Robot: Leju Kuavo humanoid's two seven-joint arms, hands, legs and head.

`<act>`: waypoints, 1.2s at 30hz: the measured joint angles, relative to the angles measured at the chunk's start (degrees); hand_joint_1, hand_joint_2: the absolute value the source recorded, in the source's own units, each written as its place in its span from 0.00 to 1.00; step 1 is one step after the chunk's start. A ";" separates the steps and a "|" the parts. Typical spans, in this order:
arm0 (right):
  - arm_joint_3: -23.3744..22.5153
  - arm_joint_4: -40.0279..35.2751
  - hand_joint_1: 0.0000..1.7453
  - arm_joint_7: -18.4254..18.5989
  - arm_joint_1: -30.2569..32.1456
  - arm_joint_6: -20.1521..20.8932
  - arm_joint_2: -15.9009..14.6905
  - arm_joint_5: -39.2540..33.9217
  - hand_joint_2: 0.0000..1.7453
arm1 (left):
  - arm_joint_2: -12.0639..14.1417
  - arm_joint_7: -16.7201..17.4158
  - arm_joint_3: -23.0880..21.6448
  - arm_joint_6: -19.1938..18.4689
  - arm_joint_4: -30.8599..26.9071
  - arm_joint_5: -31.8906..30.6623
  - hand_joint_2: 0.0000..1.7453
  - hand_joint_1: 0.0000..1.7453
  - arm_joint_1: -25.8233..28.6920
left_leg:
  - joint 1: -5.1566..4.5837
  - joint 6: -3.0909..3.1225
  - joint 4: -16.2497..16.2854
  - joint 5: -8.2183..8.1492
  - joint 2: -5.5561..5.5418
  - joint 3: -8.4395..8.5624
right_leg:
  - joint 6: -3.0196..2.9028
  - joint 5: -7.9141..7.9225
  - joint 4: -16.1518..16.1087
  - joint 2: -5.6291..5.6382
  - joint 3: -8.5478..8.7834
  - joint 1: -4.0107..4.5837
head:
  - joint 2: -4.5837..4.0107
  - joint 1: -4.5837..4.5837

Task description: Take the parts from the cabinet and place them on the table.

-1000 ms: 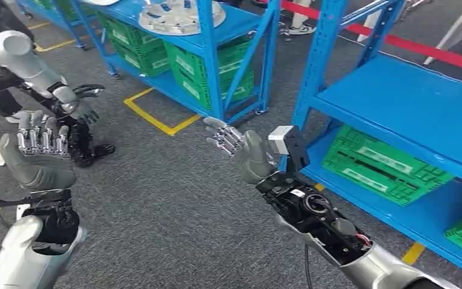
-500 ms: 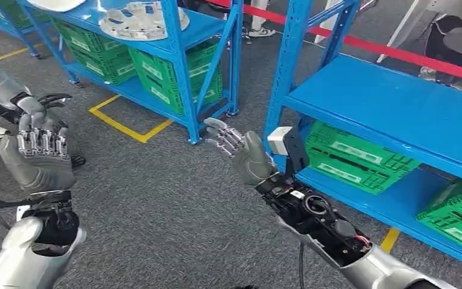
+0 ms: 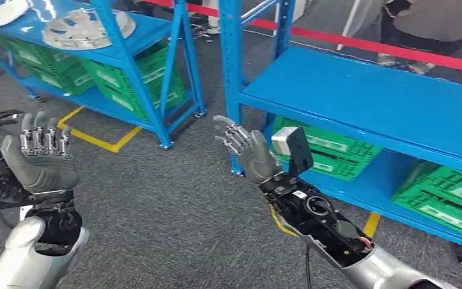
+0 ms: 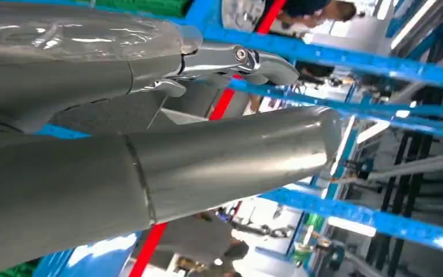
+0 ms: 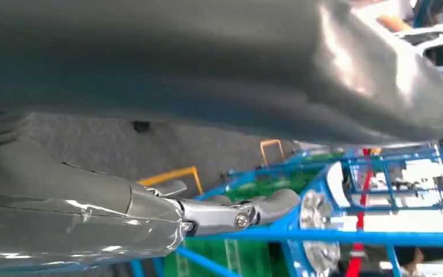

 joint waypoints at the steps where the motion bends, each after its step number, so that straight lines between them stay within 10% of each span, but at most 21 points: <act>1: -0.02 0.00 0.00 0.00 0.31 -0.39 -0.02 -0.02 0.00 | 0.07 -0.02 0.00 0.00 0.13 0.00 0.00 0.00 0.10 | -0.02 -0.02 3.91 -1.00 -0.03 -2.19 | -0.03 0.01 0.01 0.70 -0.05 0.09 | 0.00 -0.18; 3: -0.07 0.00 0.00 0.00 0.87 -0.66 -0.11 -0.02 0.00 | 0.07 -0.04 0.00 0.00 0.29 0.00 0.00 0.00 0.16 | -0.02 0.28 2.52 1.24 -0.06 -2.16 | -0.07 0.04 0.05 2.05 -0.03 0.15 | 0.00 -0.46; 5: -0.15 -0.02 0.00 -0.11 1.09 -1.27 -0.11 -0.02 0.00 | 0.11 -0.04 0.00 0.02 0.29 -0.02 0.00 0.00 0.06 | -0.02 0.84 -7.21 6.56 -0.76 2.30 | 0.00 0.06 0.12 3.37 0.08 0.15 | 0.00 -0.88; 6: -0.28 -0.04 0.00 -0.24 1.21 -1.73 -0.13 0.02 0.00 | 0.20 -0.04 0.00 0.00 0.29 -0.09 0.00 0.00 -0.11 | 0.00 1.17 -12.36 8.65 -2.99 4.77 | 0.07 0.04 0.17 3.86 0.00 0.04 | 0.00 -1.18; 7: -0.42 -0.07 0.00 -0.37 1.33 -2.19 -0.18 0.07 0.00 | 0.22 -0.04 0.00 0.00 0.29 -0.18 0.00 0.00 -0.25 | 0.09 1.37 -14.39 8.12 -3.92 5.80 | 0.36 -0.09 0.47 4.37 -0.41 0.55 | 0.00 -1.38; 11: -0.85 -0.61 0.00 -0.63 2.87 -3.61 -0.72 0.92 0.00 | 0.18 -0.02 0.00 -0.13 0.29 -0.35 0.00 0.00 -0.52 | 0.14 2.15 -15.07 8.51 -1.96 6.08 | 1.91 0.29 -0.03 6.41 -0.76 0.24 | 0.00 -1.12; 14: -1.20 -0.94 0.00 -0.68 3.47 -4.22 -1.18 0.98 0.00 | -0.07 0.13 0.00 -0.22 0.29 -0.50 0.00 0.00 -0.80 | 0.19 2.75 -15.47 8.60 -0.36 6.45 | 2.45 -5.05 8.44 0.68 -4.18 0.16 | 0.00 0.50; 17: -1.40 -0.98 0.00 -0.70 4.73 -4.70 -1.29 1.07 0.00 | -0.02 0.37 0.00 -0.26 0.31 -0.52 0.00 0.00 -0.46 | 0.10 2.91 -15.44 8.37 1.44 6.46 | 3.06 -9.73 21.09 -0.54 -10.17 -0.26 | 0.00 0.83; 19: -1.49 -0.98 0.00 -0.70 5.14 -4.79 -1.57 1.07 0.00 | -0.04 0.39 0.00 -0.33 0.31 -0.55 0.00 0.00 -0.37 | 0.19 2.64 -15.40 8.13 2.40 6.73 | 3.23 -6.04 16.41 -0.83 -7.92 -0.55 | 0.00 1.33; 21: -1.71 -1.03 0.00 -0.79 5.13 -5.42 -1.73 2.02 0.00 | -0.07 0.39 0.00 -0.53 0.31 -0.59 0.00 0.00 -0.41 | 0.26 2.14 -15.35 7.68 3.40 7.39 | 3.05 -0.42 4.18 -2.49 -1.54 -0.57 | 0.00 1.90; 22: -1.77 -1.14 0.00 -0.90 5.13 -5.77 -1.73 2.71 0.00 | -0.07 0.39 0.00 -0.63 0.31 -0.61 0.00 0.00 -0.43 | 0.12 1.79 -15.37 7.44 3.83 7.68 | 3.01 -0.44 0.33 -4.44 0.25 -0.30 | 0.00 2.25; 26: -1.79 -1.33 0.00 -1.46 5.60 -6.77 -1.84 4.54 0.00 | -0.09 0.39 0.00 -0.70 0.31 -0.66 0.00 0.00 -0.61 | -0.18 0.91 -15.47 7.22 5.60 7.95 | 1.62 -0.57 0.10 -2.38 0.05 0.36 | 0.00 1.59; 28: -1.79 -1.33 0.00 -2.10 5.62 -7.35 -1.84 5.77 0.00 | 0.04 0.39 0.00 -0.79 0.31 -0.68 0.00 0.00 -0.66 | 0.17 0.15 -13.28 5.25 3.12 7.18 | 1.00 -0.19 -0.32 -1.41 0.43 -0.22 | 0.00 1.31; 32: -1.68 -1.09 0.00 -2.97 5.99 -9.14 -1.84 7.19 0.00 | 0.22 0.35 0.00 -1.38 0.55 -0.85 0.00 0.00 -0.43 | 0.10 -0.01 4.66 -1.79 0.00 -2.04 | 0.44 -0.16 -0.31 0.61 0.31 -0.22 | 0.00 -0.11; 34: -1.70 -0.79 0.00 -3.13 6.24 -9.68 -1.84 7.17 0.00 | 0.22 0.33 0.00 -1.38 0.59 -0.87 0.00 0.00 -0.33 | 0.09 0.44 1.86 1.40 -0.07 -1.59 | 0.44 -0.16 -0.28 1.97 0.41 -0.17 | 0.00 -0.42; 36: -1.68 -0.74 0.00 -3.34 6.30 -10.03 -1.84 7.17 0.00 | 0.24 0.35 0.00 -1.36 0.59 -0.98 0.00 0.00 -0.53 | 0.04 1.21 -9.46 7.38 -1.29 3.34 | 0.49 -0.19 -0.27 3.32 0.55 -0.15 | 0.00 -1.01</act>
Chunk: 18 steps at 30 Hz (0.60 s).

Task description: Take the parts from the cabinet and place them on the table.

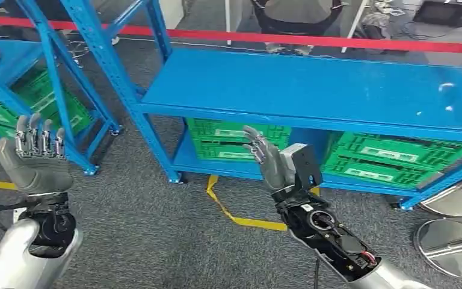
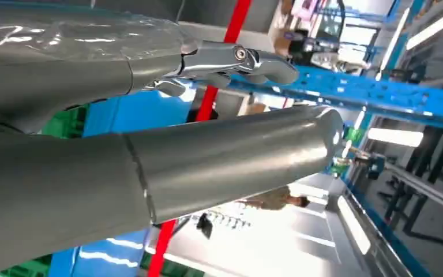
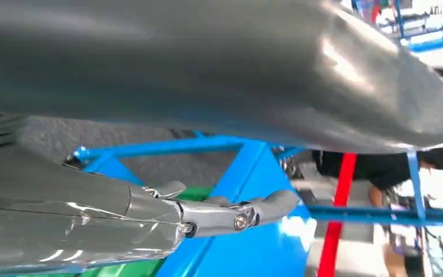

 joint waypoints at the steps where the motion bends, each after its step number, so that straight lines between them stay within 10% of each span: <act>1: 0.00 0.02 0.00 -0.15 0.01 -0.13 0.00 0.00 0.00 | 0.09 0.00 0.00 0.00 -0.02 -0.07 0.00 0.00 -0.11 | 0.00 0.51 -4.61 1.49 -2.59 1.92 | 0.05 -0.01 0.00 0.45 -0.08 -0.20 | 0.00 -0.29; 6: -0.06 0.07 0.00 -0.28 0.27 -1.20 -0.02 0.06 0.00 | -0.11 0.04 0.00 -0.02 -0.02 -0.20 0.00 0.00 -0.13 | 0.15 1.10 -6.31 1.60 -0.88 2.79 | 2.04 0.17 -0.21 2.79 -0.82 -0.14 | 0.00 -0.24; 8: -0.09 0.09 0.00 -0.24 0.26 -1.62 -0.02 0.37 0.00 | -0.33 0.04 0.00 -0.07 -0.02 -0.26 0.00 0.00 -0.20 | 0.16 1.58 -6.59 1.57 0.11 3.30 | 2.30 -2.84 4.21 -2.44 -2.35 0.01 | 0.00 0.79; 10: -0.02 0.09 0.00 -0.24 0.45 -1.86 -0.02 0.92 0.00 | -0.33 0.09 0.00 -0.07 -0.02 -0.28 0.00 0.00 0.03 | 0.04 1.72 -6.57 1.45 1.30 3.37 | 2.66 -7.56 14.44 -3.84 -7.24 -0.38 | 0.00 1.51; 12: 0.00 0.22 0.00 -0.35 0.64 -2.04 -0.02 1.23 0.00 | -0.33 0.20 0.00 -0.04 0.00 -0.33 0.00 0.00 0.31 | 0.07 1.67 -6.52 1.32 2.53 3.39 | 3.01 -8.65 19.85 -4.01 -9.96 -0.55 | 0.00 1.90; 15: 0.04 0.28 0.00 -0.66 0.66 -2.47 -0.02 2.34 0.00 | -0.33 0.22 0.00 0.02 -0.02 -0.44 0.00 0.00 0.36 | 0.11 1.23 -6.41 0.84 3.84 3.95 | 2.89 -1.62 7.48 -5.02 -3.59 -0.76 | 0.00 2.58; 16: 0.04 0.28 0.00 -0.70 0.65 -2.52 -0.02 2.54 0.00 | -0.33 0.20 0.00 0.02 -0.02 -0.48 0.00 0.00 0.36 | -0.01 0.95 -6.36 0.60 4.20 4.22 | 2.64 0.55 1.81 -7.11 -0.63 -0.63 | 0.00 2.93; 18: 0.11 0.28 0.00 -0.66 0.53 -2.52 -0.02 2.73 0.00 | -0.31 0.28 0.00 0.09 -0.02 -0.50 0.00 0.00 0.34 | -0.55 0.44 -6.09 0.41 4.82 4.10 | 1.97 -0.24 0.10 -7.53 -0.11 -0.03 | 0.00 3.14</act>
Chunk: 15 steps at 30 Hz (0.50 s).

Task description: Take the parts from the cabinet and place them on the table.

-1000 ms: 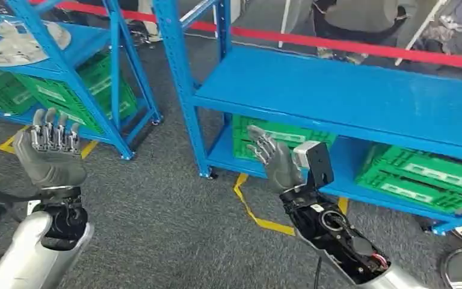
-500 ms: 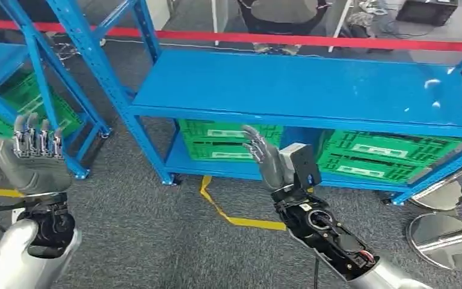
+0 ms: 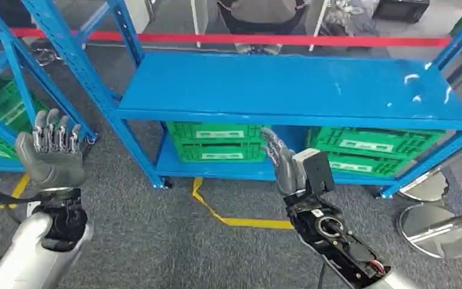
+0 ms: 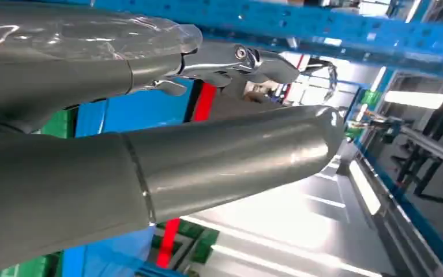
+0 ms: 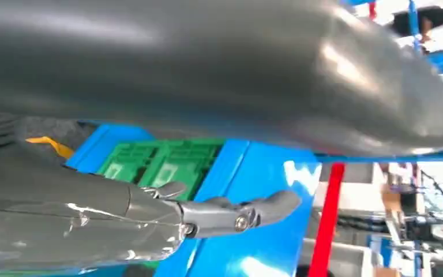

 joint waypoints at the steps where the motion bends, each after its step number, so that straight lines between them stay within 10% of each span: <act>1: 0.09 0.00 0.00 0.09 0.09 0.07 0.00 0.00 0.00 | 0.00 0.00 0.00 0.00 0.00 -0.02 0.00 0.00 -0.01 | -0.01 -0.15 -0.01 -0.09 0.66 0.11 | -0.12 -0.05 0.05 0.56 -0.17 0.12 | 0.00 -0.46; 3: 0.11 0.00 0.00 0.11 0.11 0.07 0.00 0.00 0.00 | -0.09 0.00 0.00 0.00 0.00 -0.04 0.00 0.00 -0.06 | 0.21 -0.91 -0.09 -0.35 1.78 0.42 | -1.02 0.15 -0.17 1.78 -0.07 0.24 | 0.00 -0.63; 4: 0.13 -0.02 0.00 0.09 0.10 0.07 0.02 0.00 0.00 | -0.04 0.00 0.00 0.02 0.00 -0.07 0.00 0.00 -0.10 | 0.54 -1.34 0.82 -1.31 -0.14 0.28 | -1.34 0.35 -0.40 2.12 0.15 -0.11 | 0.00 -0.70; 6: 0.13 -0.02 0.00 0.09 0.00 0.07 0.02 0.00 0.00 | -0.05 -0.02 0.00 0.02 0.00 -0.07 0.00 0.00 -0.11 | 0.60 -1.47 8.62 -5.72 -2.96 -3.31 | -1.85 0.48 -0.40 3.04 0.01 -0.20 | 0.00 -1.68; 9: 0.22 0.02 0.00 0.11 0.13 0.07 0.04 0.00 0.00 | 0.04 -0.02 0.00 0.09 0.02 0.00 0.00 0.00 0.32 | 0.58 -1.59 20.50 -9.45 -3.56 -9.72 | -2.03 0.53 -0.38 4.80 -0.18 -0.03 | 0.00 -2.40; 13: 0.26 0.07 0.00 0.11 0.14 0.07 0.07 0.00 0.00 | 0.04 -0.02 0.00 0.09 0.02 0.04 0.00 0.00 0.33 | 0.57 -0.30 3.93 0.34 -5.49 -2.66 | -1.94 0.49 -0.17 7.47 -0.02 0.01 | 0.00 -3.28; 14: 0.26 0.09 0.00 0.09 0.10 0.07 0.07 0.00 0.00 | 0.11 -0.02 0.00 0.09 0.02 0.04 0.00 0.00 0.23 | 0.47 0.04 0.97 0.35 -7.54 -1.38 | -1.73 0.46 -0.08 7.89 -0.24 0.24 | 0.00 -3.52; 15: 0.26 0.09 0.00 0.13 0.13 0.07 0.07 0.00 0.00 | 0.07 -0.02 0.00 0.09 0.02 0.11 0.00 0.00 0.18 | 0.57 -0.14 0.61 0.49 -6.80 -1.31 | -1.42 0.56 0.02 8.56 -0.50 0.24 | 0.00 -3.43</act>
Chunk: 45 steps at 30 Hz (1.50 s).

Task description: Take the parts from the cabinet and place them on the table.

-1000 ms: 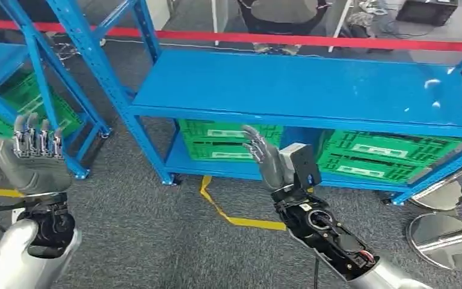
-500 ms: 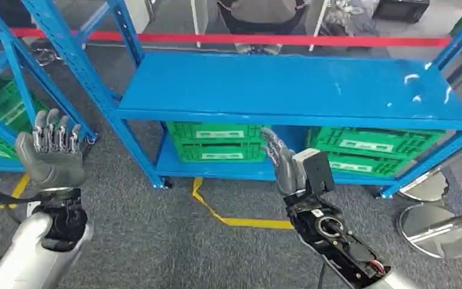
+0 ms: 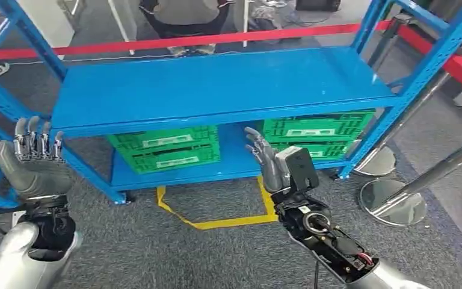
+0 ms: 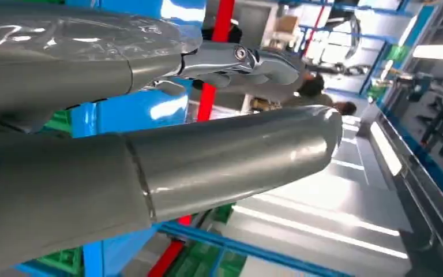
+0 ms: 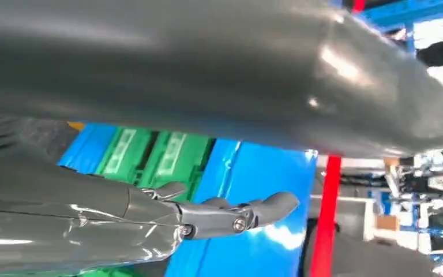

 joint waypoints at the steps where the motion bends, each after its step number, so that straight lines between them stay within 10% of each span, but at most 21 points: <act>1: 0.04 0.00 0.00 0.04 0.02 -0.02 0.00 0.00 0.00 | 0.00 0.00 0.00 0.00 0.00 0.02 0.00 0.00 0.01 | -0.21 0.06 0.08 -0.05 0.40 0.00 | 0.32 0.05 -0.04 0.35 -0.13 -0.14 | 0.00 0.16; 3: 0.02 -0.02 0.00 0.09 0.11 -0.13 -0.02 0.00 0.00 | -0.07 0.00 0.00 0.00 0.00 0.18 0.00 0.00 -0.07 | -0.09 0.54 -0.16 0.06 1.29 0.25 | 1.10 0.22 -0.30 1.42 -0.24 -0.18 | 0.00 0.15; 5: -0.09 -0.04 0.00 0.11 0.20 -0.28 -0.04 0.00 0.00 | -0.33 -0.02 0.00 -0.02 0.00 0.29 0.00 0.00 -0.35 | 0.33 0.98 -0.68 0.32 2.32 0.58 | 1.62 -1.78 2.15 -2.33 -1.06 0.04 | 0.00 0.42; 9: -0.04 -0.04 0.00 0.24 0.57 -0.35 -0.04 0.00 0.00 | -0.42 -0.09 0.00 -0.02 0.07 0.37 0.00 0.00 -0.20 | 0.17 1.33 -0.59 0.04 4.48 0.63 | 2.71 -9.40 19.82 -4.97 -9.31 -0.63 | 0.00 2.14; 12: -0.06 -0.04 0.00 0.26 0.65 -0.35 -0.04 0.00 0.00 | -0.52 -0.09 0.00 -0.02 0.17 0.39 0.00 0.00 -0.21 | 0.31 0.84 -0.49 -0.42 5.81 1.16 | 2.97 -3.25 10.50 -5.60 -4.61 -1.07 | 0.00 2.82; 13: -0.07 -0.04 0.00 0.26 0.63 -0.35 -0.04 0.00 0.00 | -0.59 -0.09 0.00 -0.02 0.17 0.39 0.00 0.00 -0.25 | 0.39 0.52 -0.34 -0.75 6.28 1.48 | 2.95 -0.44 4.13 -6.70 -1.37 -1.07 | 0.00 2.95; 14: -0.09 -0.02 0.00 0.26 0.59 -0.35 -0.04 0.00 0.00 | -0.61 -0.11 0.00 -0.02 0.17 0.42 0.00 0.00 -0.32 | 0.21 0.21 -0.30 -1.00 6.58 1.62 | 2.93 -0.95 0.80 -8.71 0.32 -0.63 | 0.00 3.32; 18: -0.04 -0.04 0.00 0.20 0.61 -0.44 -0.04 0.00 0.00 | -0.70 -0.28 0.00 0.00 0.20 0.53 0.00 0.00 -0.49 | -0.20 -0.66 -0.17 -1.21 8.32 1.70 | 1.05 -0.72 0.80 -6.35 -0.35 -0.26 | 0.00 2.67; 20: -0.07 -0.13 0.00 0.11 0.56 -0.52 -0.04 0.00 0.00 | -0.68 -0.37 0.00 0.00 0.22 0.53 0.00 0.00 -0.68 | 0.17 -1.40 1.65 -3.06 5.73 1.14 | 0.39 -0.43 0.46 -5.43 -0.02 -0.63 | 0.00 2.05; 23: 0.00 -0.13 0.00 0.11 0.46 -0.52 -0.04 0.02 0.00 | -0.63 -0.52 0.00 0.02 0.42 0.53 0.00 0.00 -0.66 | 0.04 -1.42 15.20 -9.27 3.45 -5.65 | -0.28 -0.38 0.47 -4.69 -0.18 -0.51 | 0.00 0.99; 25: 0.00 -0.11 0.00 0.13 0.57 -0.61 -0.02 0.13 0.00 | -0.50 -0.59 0.00 0.20 0.61 0.59 0.00 0.00 -0.34 | 0.02 -1.12 19.79 -9.40 3.26 -8.67 | -0.40 -0.42 0.49 -3.94 -0.15 -0.21 | 0.00 0.55; 29: 0.00 -0.11 0.00 0.13 0.54 -0.61 -0.02 0.33 0.00 | -0.50 -0.66 0.00 0.28 0.74 0.61 0.00 0.00 -0.62 | -0.47 0.68 2.72 0.20 2.70 -1.47 | -0.34 -0.48 0.49 -2.98 0.14 0.05 | 0.00 -0.37; 45: 0.00 -0.17 0.00 1.38 -0.53 0.46 -0.04 -0.04 0.00 | -0.74 -0.39 0.00 0.00 0.94 0.55 0.00 0.00 -1.06 | -0.93 0.91 0.61 -0.14 2.47 -0.62 | 0.44 -0.62 -0.10 -2.94 0.41 0.12 | 0.00 1.64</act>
